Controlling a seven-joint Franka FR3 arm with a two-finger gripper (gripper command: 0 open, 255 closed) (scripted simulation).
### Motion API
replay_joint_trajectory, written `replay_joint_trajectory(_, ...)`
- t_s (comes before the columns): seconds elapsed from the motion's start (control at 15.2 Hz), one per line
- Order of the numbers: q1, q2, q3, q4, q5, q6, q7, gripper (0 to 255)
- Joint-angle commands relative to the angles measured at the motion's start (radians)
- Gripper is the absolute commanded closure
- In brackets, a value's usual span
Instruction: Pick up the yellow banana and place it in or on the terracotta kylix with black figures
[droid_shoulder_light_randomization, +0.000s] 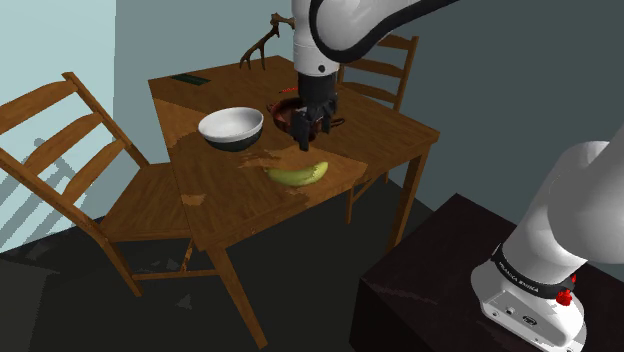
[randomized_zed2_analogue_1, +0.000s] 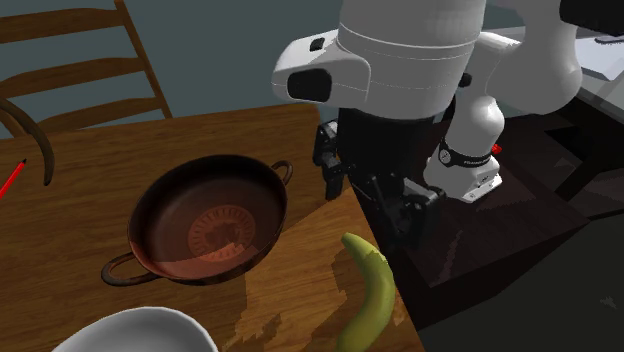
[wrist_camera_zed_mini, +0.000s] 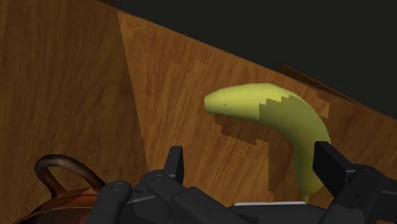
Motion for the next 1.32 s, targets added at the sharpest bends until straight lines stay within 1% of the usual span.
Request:
replay_joint_trajectory(0.0,0.015,0.062,0.021,0.035,-0.006,0.026,0.005,0)
replay_joint_trajectory(0.33,0.057,0.206,0.072,0.144,-0.032,0.056,0.029,0)
replay_joint_trajectory(0.4,0.06,0.214,0.073,0.15,-0.034,0.057,0.031,0)
replay_joint_trajectory(0.86,0.063,0.257,0.075,0.095,-0.048,0.153,0.041,0)
replay_joint_trajectory(1.25,0.063,0.257,0.075,0.095,-0.048,0.153,0.041,0)
